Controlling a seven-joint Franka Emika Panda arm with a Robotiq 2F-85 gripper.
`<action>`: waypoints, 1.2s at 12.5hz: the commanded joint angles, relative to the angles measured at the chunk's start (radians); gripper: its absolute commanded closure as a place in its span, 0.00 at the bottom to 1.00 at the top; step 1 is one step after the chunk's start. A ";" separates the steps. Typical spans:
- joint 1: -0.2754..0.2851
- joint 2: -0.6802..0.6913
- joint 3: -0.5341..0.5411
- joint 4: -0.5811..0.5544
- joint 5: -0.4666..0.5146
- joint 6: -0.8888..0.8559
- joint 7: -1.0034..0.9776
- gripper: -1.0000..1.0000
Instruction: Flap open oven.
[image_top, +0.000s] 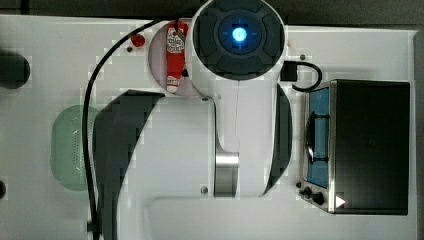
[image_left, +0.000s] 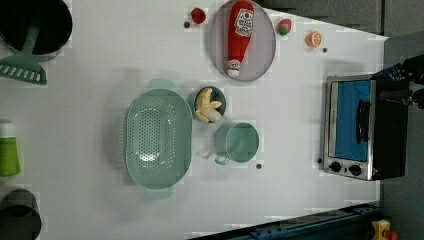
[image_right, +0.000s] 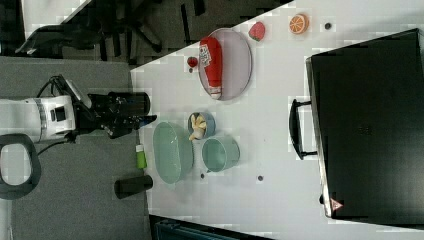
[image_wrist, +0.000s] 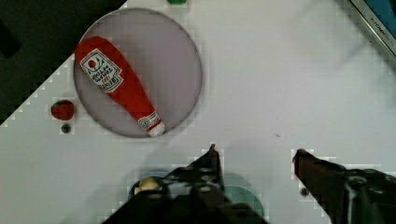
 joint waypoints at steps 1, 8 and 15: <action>-0.041 -0.339 -0.025 -0.231 -0.021 -0.114 0.106 0.21; -0.041 -0.339 -0.025 -0.231 -0.021 -0.114 0.106 0.18; -0.042 -0.337 -0.053 -0.258 -0.024 -0.103 0.006 0.83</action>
